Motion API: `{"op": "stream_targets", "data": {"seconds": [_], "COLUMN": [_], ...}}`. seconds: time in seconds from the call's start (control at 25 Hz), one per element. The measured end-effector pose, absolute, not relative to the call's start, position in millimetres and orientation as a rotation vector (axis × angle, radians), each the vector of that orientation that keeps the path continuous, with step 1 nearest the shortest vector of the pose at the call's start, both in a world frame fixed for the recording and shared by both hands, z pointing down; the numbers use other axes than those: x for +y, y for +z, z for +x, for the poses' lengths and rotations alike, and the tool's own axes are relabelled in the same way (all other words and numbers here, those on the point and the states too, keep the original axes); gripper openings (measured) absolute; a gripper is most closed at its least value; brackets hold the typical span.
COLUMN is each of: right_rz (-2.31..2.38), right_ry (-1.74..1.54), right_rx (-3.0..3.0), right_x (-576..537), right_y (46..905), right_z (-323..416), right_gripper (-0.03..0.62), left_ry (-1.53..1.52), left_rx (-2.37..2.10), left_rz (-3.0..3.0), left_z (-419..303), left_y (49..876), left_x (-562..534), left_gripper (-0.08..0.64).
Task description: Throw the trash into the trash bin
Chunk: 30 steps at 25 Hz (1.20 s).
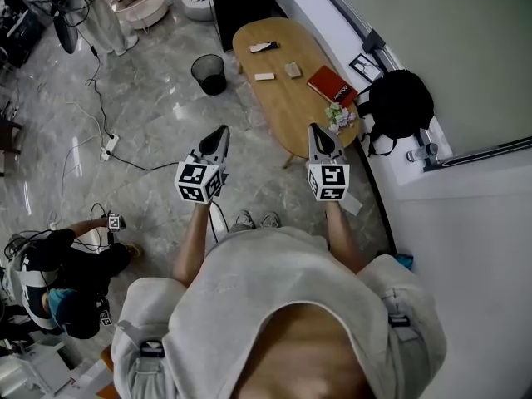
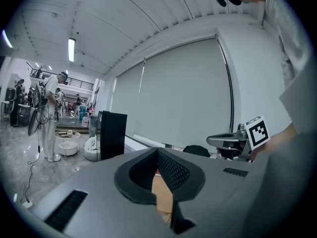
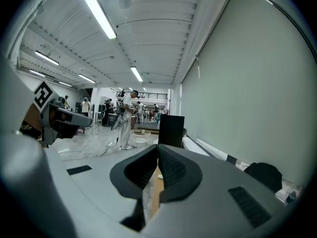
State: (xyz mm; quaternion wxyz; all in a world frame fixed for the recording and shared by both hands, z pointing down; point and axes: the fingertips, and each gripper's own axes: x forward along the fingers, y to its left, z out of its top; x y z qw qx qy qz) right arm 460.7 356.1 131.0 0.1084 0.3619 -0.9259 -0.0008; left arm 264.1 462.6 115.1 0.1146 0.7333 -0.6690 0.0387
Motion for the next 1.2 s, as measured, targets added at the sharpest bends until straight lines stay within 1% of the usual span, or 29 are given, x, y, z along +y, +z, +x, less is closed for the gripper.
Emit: {"op": "stream_targets", "data": {"seconds": [0.36,0.6,0.96,1.2], "right_rz": [1.014,0.998,1.026,1.072], "right_ry": [0.027,0.031,0.006,-0.009], "right_rx": [-2.725,-2.715,-2.682,-2.657], "right_x": [342,322,274,238], "right_y": [142,149,149,138], "right_z": [462,446,392,343], "right_gripper": [0.031,0.031,0.031,0.031], "left_ry": [0.135,0.134,0.091,0.078], "left_rx": [-1.977,-1.98,-1.931,-1.898], "left_rz": [2.103,2.088,2.112,2.153], "left_z": [271,256,197,143], "left_y": [128,137,148,137], "left_x": [454,437,380,339], "left_gripper": [0.017,0.017,0.017,0.017]}}
